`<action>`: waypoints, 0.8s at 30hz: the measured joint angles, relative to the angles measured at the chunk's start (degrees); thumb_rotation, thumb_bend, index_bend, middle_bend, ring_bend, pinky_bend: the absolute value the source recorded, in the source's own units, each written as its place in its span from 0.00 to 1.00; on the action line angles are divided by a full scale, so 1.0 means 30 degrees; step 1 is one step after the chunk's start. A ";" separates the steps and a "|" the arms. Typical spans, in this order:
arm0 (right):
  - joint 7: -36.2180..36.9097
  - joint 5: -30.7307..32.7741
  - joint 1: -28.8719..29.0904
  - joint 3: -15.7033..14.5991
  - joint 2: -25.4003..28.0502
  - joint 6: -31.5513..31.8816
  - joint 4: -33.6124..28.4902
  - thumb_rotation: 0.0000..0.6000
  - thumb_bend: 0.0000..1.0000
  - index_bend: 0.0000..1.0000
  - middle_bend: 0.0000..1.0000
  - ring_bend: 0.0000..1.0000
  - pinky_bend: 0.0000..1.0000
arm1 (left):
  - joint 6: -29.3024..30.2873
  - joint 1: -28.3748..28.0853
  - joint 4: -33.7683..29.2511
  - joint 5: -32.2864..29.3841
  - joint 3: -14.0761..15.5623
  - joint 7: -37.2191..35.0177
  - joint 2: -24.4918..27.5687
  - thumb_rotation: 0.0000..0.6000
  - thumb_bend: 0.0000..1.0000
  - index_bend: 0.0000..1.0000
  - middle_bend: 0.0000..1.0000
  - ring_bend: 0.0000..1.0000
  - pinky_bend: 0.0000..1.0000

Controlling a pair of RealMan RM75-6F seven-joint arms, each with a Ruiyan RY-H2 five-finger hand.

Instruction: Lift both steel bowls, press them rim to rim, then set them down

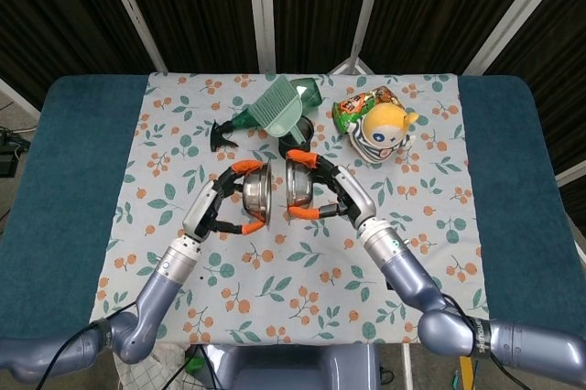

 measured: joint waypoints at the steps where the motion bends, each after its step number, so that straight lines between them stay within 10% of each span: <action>1: 0.0064 -0.0042 -0.0042 0.0023 0.0052 -0.0064 0.0018 1.00 0.07 0.37 0.26 0.35 0.22 | 0.0020 0.0010 -0.0066 0.0027 0.0006 0.0015 0.0083 1.00 0.07 0.42 0.24 0.16 0.39; 24: -0.0221 -0.0560 0.0017 -0.0407 -0.0087 -0.0513 -0.0618 1.00 0.07 0.37 0.26 0.35 0.23 | -0.0173 -0.0565 0.0897 0.0063 0.0422 0.0380 -0.1330 1.00 0.07 0.42 0.24 0.16 0.39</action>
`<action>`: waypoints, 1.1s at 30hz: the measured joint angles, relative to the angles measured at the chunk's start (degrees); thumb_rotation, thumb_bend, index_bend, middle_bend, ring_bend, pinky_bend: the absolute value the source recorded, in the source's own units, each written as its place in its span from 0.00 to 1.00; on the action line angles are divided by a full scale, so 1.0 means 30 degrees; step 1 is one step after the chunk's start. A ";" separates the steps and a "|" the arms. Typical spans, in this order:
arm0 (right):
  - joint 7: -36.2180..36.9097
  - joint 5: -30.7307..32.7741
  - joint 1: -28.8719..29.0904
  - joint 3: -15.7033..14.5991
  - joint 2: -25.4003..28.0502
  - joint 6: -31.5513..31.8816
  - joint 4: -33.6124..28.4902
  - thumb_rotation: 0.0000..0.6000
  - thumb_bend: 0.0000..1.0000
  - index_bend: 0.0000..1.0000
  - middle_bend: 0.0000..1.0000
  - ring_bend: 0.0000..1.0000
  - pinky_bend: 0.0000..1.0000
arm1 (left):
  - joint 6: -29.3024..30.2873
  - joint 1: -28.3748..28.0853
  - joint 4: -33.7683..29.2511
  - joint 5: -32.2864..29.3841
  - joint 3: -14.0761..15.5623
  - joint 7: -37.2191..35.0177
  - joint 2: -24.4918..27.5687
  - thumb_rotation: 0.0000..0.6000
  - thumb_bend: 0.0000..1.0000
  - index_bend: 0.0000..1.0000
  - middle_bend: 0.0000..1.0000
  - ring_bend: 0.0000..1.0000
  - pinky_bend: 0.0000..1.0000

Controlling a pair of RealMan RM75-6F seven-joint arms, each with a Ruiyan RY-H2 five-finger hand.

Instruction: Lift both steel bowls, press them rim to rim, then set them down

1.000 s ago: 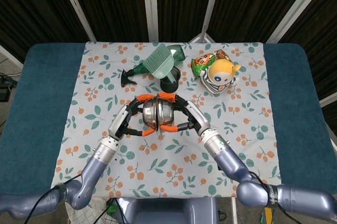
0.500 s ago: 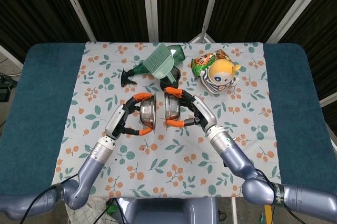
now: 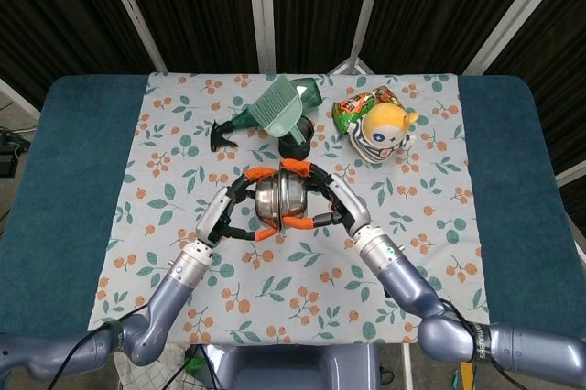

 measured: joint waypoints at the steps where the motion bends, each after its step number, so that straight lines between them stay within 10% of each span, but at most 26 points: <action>1: 0.0019 -0.0007 -0.0019 0.0024 0.0043 0.0001 -0.0002 1.00 0.07 0.37 0.26 0.35 0.23 | 0.0028 0.0005 0.0034 0.0001 0.0001 -0.0002 -0.0001 1.00 0.07 0.42 0.24 0.16 0.39; 17: -0.0710 -0.1324 -0.0736 -0.0091 0.1327 0.0400 0.1301 1.00 0.07 0.40 0.26 0.35 0.23 | 0.0833 0.0723 -0.0447 -0.0006 0.0251 0.4155 0.2121 1.00 0.07 0.45 0.27 0.18 0.41; 33: -0.8814 -0.6828 -0.0926 -0.4641 0.1454 0.2885 0.5244 1.00 0.07 0.40 0.26 0.35 0.23 | -0.1947 0.1257 -0.5279 -0.6165 0.1073 1.4705 0.8190 1.00 0.07 0.46 0.26 0.18 0.41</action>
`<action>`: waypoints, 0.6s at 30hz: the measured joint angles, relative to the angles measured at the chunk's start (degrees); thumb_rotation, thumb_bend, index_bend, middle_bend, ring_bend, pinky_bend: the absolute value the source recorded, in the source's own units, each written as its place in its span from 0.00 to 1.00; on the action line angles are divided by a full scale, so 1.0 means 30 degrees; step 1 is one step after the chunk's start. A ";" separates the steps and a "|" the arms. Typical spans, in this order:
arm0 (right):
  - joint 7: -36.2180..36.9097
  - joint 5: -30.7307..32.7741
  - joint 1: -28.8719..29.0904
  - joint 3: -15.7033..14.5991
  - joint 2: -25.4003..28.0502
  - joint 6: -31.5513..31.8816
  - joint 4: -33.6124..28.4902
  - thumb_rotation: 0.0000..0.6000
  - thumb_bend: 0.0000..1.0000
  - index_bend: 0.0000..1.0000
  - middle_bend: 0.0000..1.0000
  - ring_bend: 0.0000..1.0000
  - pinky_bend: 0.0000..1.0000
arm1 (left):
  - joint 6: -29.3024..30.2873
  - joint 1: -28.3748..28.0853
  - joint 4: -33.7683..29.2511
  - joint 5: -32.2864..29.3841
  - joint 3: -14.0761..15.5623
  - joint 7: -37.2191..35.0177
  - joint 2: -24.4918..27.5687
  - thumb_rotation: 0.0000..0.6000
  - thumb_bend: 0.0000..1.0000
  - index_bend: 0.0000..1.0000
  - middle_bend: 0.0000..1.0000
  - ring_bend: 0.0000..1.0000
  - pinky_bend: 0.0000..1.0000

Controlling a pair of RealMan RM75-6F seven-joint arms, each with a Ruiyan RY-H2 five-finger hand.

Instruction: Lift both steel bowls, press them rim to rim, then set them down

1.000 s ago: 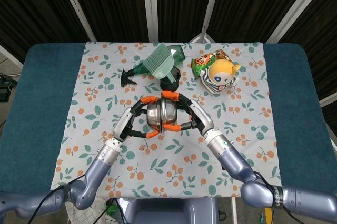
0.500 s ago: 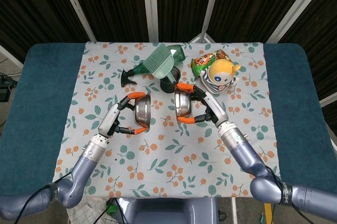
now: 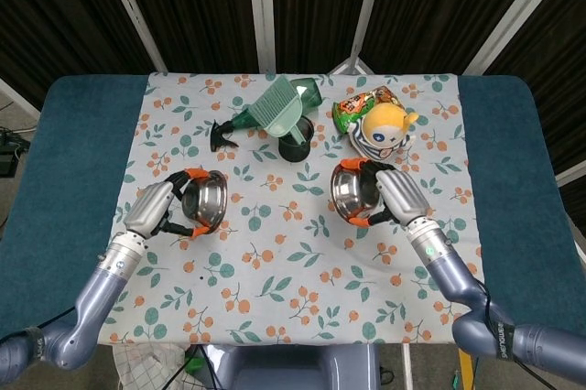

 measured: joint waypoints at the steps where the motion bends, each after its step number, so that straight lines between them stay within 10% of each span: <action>1: -0.0420 -0.0176 0.0058 -0.0234 0.0073 -0.0164 0.0109 1.00 0.07 0.40 0.26 0.35 0.23 | -0.0255 -0.0074 -0.0192 -0.0641 0.0034 0.0534 0.0234 1.00 0.07 0.46 0.26 0.18 0.41; 18: -0.5334 -0.0966 0.0927 -0.1639 -0.1988 -0.0306 0.3373 1.00 0.07 0.40 0.26 0.35 0.23 | -0.1491 -0.2422 0.0172 -0.6927 -0.0334 0.4757 -0.0550 1.00 0.07 0.44 0.21 0.16 0.38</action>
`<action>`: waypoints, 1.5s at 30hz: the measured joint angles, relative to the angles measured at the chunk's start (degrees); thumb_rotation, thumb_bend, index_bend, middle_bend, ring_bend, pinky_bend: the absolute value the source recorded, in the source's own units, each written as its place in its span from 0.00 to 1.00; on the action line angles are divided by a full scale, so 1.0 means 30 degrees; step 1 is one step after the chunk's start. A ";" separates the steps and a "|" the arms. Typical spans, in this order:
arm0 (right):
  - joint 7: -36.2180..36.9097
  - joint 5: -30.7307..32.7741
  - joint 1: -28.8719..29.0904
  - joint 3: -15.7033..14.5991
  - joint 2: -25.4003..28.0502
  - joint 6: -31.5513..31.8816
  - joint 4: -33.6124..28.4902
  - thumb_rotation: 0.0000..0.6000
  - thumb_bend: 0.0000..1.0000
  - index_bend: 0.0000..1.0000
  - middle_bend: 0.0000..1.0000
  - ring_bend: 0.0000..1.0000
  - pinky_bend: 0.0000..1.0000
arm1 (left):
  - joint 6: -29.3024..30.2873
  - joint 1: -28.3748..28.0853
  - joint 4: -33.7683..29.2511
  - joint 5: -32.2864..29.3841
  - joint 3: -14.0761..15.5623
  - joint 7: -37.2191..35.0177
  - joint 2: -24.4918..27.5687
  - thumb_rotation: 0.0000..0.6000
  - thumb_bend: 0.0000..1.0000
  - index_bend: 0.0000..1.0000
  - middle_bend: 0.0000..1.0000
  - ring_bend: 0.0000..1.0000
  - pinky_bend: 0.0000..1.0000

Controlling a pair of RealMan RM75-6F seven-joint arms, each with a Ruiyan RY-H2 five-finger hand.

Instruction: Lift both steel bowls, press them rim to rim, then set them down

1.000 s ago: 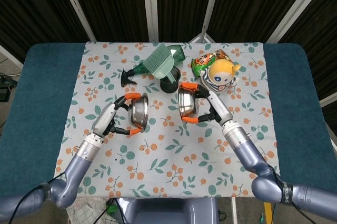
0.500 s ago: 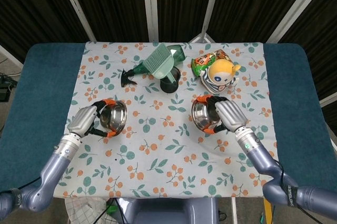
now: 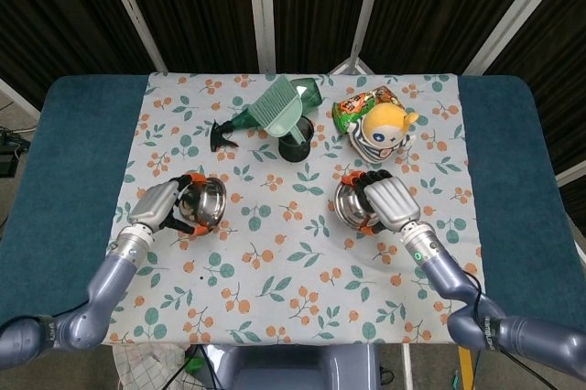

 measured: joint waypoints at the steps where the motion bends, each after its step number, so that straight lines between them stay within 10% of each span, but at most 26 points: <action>1: -0.0179 0.0035 0.0043 0.0007 -0.0134 0.0027 0.0172 1.00 0.07 0.40 0.26 0.35 0.23 | 0.0051 -0.0137 0.0213 -0.0097 0.0035 0.0293 -0.0252 1.00 0.07 0.43 0.21 0.15 0.37; 18: -0.1467 0.0647 0.0419 0.0089 -0.0968 -0.0174 0.1360 1.00 0.07 0.40 0.26 0.35 0.22 | 0.1598 -0.2299 0.3396 -0.0964 0.0101 0.4230 -0.5325 1.00 0.07 0.41 0.19 0.14 0.36; 26: -0.2541 0.0460 0.0429 -0.0371 -0.0947 -0.0267 0.1986 1.00 0.07 0.39 0.19 0.20 0.15 | 0.2466 -0.2758 0.3614 -0.1572 0.0163 0.6266 -0.6070 1.00 0.07 0.40 0.17 0.12 0.34; 45: -0.5307 0.3004 0.0630 -0.0666 -0.0769 -0.0941 0.0449 1.00 0.07 0.10 0.00 0.02 0.06 | 0.2498 -0.3091 0.3140 -0.2647 -0.0186 0.7406 -0.6339 1.00 0.04 0.15 0.00 0.00 0.06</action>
